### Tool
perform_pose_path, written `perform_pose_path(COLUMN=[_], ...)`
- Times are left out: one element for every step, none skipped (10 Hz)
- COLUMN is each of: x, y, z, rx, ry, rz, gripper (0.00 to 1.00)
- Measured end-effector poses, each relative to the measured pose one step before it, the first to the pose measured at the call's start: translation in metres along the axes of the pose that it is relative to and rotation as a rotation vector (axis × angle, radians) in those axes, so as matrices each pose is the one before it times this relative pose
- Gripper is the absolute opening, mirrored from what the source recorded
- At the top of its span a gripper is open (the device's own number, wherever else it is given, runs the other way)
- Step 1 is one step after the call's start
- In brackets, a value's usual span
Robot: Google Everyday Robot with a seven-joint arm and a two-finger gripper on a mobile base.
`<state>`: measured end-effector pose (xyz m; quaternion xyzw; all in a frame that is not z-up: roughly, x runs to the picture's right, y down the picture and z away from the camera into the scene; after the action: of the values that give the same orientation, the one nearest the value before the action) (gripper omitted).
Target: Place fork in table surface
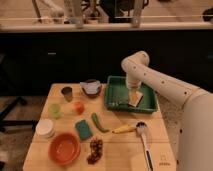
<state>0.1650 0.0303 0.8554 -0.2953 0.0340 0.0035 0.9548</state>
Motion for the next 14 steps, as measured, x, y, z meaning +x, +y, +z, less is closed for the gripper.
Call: perform_pose_path(x=[-0.00518, -0.00574, -0.00573, -0.00536, -0.00441, -0.00233, -0.00216, -0.00285, -0.00181, -0.00105, 0.00002, 0.00099, 0.00183, -0.00093], y=[-0.0018, -0.00219, -0.00201, -0.00116, -0.00109, -0.00023, -0.00181, -0.00167, -0.00131, -0.00337, -0.00277, -0.0029, -0.00191, -0.00263], z=[0.00187, 0.00234, 0.0033, 0.00304, 0.00367, 0.00272, 0.00359, 0.00494, 0.00224, 0.00222, 0.0013, 0.00191, 0.00311, 0.00562], rx=[-0.00665, -0.00719, -0.00759, -0.00823, -0.00863, -0.00767, -0.00595, -0.00971, -0.00387, -0.00317, -0.00128, -0.00261, -0.00414, -0.0064], ry=[-0.01034, -0.01161, -0.01373, -0.00911, -0.0063, -0.00257, -0.0037, -0.00321, -0.0023, -0.00261, -0.00164, -0.00175, -0.00039, -0.00272], rz=[-0.00092, -0.00255, -0.0015, -0.00368, -0.00407, -0.00165, -0.00168, -0.00254, -0.00095, 0.00115, 0.00221, 0.00352, 0.00381, 0.00036], gripper=[0.8, 0.8, 0.8, 0.8, 0.8, 0.8, 0.8, 0.8, 0.8, 0.8, 0.8, 0.8, 0.8, 0.8])
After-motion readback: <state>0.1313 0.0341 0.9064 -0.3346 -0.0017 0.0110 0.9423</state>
